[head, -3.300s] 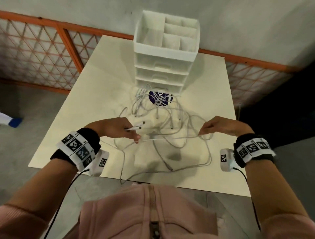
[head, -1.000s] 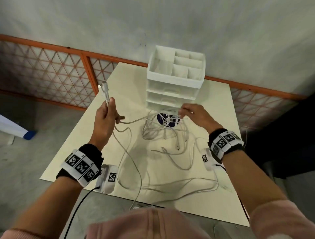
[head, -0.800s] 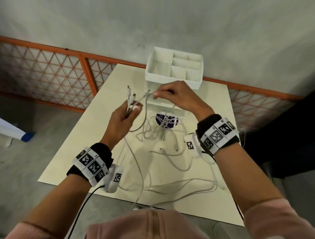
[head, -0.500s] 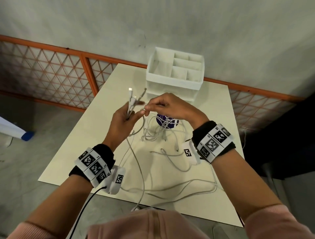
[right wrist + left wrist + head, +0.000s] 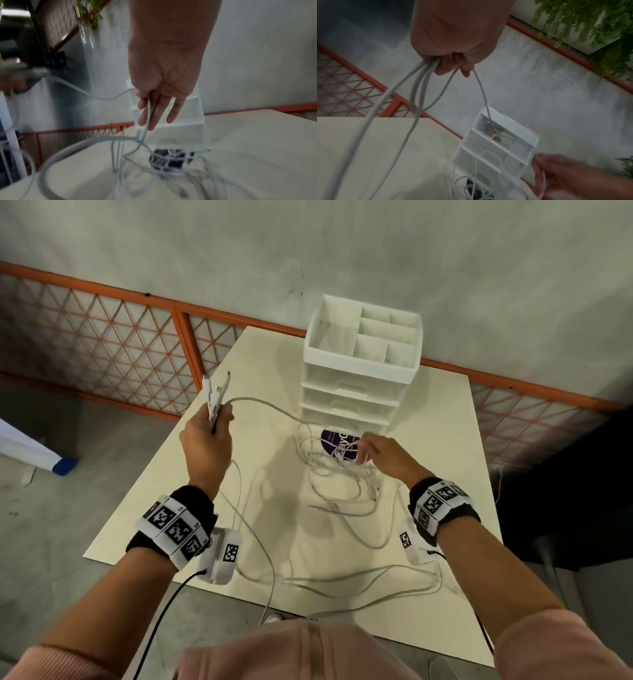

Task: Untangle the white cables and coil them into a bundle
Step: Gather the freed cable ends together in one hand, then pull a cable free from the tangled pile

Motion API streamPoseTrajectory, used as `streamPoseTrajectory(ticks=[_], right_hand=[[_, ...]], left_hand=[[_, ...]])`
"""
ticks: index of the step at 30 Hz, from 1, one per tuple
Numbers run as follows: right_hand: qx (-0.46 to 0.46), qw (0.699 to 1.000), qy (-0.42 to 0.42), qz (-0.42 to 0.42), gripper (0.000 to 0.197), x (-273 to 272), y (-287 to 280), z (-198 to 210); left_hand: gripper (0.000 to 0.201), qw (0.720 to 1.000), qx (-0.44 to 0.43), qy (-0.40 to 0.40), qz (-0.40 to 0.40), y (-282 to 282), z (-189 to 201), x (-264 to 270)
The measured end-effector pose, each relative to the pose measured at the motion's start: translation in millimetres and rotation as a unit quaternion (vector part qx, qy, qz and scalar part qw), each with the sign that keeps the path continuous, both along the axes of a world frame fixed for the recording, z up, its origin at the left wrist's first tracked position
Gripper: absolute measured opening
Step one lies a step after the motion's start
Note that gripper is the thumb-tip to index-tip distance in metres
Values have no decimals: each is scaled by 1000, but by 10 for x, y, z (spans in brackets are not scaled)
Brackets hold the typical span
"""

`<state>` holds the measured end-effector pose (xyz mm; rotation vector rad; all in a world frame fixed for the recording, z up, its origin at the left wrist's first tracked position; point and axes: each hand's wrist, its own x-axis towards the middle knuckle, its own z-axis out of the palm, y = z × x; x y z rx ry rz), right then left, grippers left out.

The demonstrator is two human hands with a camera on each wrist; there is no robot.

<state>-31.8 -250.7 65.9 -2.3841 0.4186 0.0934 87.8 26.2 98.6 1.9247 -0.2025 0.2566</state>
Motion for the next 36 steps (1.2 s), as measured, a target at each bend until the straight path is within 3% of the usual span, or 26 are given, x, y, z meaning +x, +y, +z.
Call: streamPoseTrajectory(ticks=[2,5,8,12,16,20,24,26,30,34,36], right_hand=[[49,991,-111,-58,27,77,41,207],[64,953,-262,-140,22,212,32,686],[20,939,-324,-114,26,295,-37,1141],[-26,951,-298,-76,17,330,-123,1388],[6,969,-246,-30,15,297,-68,1369],[49,986,-155,44,16,329,271,1252],[43,981,-154,109,22,396,598,1216],[55,977,-173,111,25,397,633,1255],[112,981,-143,73,25,285,331,1067],[-38,991,95,88,23,115,-17,373],[-60,985,148,63,31,5,-84,46]], left_hand=[[27,999,48,17,-7,19,-104,10],[28,995,84,45,1,98,-238,72],[27,993,99,60,21,154,-302,122],[26,991,109,78,29,166,-319,175],[26,991,109,74,-9,112,-237,105],[12,988,36,-13,-149,-125,42,-156],[14,943,4,40,-331,-390,143,-303],[15,929,-2,70,-362,-449,118,-321],[28,969,-34,2,-246,-354,125,-248],[23,988,-80,-66,-118,-116,217,-88],[20,990,-83,-82,-81,-41,236,-20]])
